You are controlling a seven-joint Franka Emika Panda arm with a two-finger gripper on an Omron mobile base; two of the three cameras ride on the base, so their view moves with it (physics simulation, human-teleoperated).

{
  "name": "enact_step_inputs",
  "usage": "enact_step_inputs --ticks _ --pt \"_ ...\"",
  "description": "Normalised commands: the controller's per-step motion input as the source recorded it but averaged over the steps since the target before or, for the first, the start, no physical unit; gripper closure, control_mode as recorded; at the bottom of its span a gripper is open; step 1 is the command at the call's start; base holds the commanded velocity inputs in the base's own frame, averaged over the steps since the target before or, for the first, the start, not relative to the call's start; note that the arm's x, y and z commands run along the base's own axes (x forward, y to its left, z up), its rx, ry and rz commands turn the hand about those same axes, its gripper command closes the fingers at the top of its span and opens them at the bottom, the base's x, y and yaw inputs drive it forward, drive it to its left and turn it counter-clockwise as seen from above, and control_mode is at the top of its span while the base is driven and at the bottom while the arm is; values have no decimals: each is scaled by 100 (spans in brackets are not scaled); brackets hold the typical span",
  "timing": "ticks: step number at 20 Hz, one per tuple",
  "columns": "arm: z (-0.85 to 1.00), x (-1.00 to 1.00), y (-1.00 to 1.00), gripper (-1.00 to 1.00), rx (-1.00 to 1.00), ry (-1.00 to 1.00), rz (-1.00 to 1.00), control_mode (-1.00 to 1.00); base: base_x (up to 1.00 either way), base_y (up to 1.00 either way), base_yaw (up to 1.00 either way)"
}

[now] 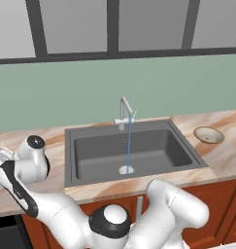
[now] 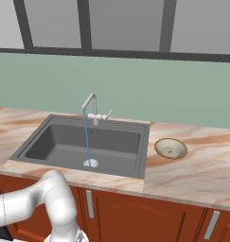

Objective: Rinse each bowl for a few seconds and place them down in the sink or on the counter.

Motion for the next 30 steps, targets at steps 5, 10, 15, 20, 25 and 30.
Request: enact_step_inputs --ticks 5,10,15,20,25,30 --pt "34 -10 -33 100 0 -2 -9 -100 0 0 0" --pt "37 -10 -31 100 0 -1 -10 -100 0 0 0" --pt "35 -7 -27 100 0 0 -12 -100 0 0 0" --pt "33 -14 -36 100 0 -2 -8 -100 0 0 0" --pt "30 -18 -39 100 0 -2 -7 -100 0 0 0" --pt "25 -24 -35 100 0 -3 -7 -100 0 0 0"
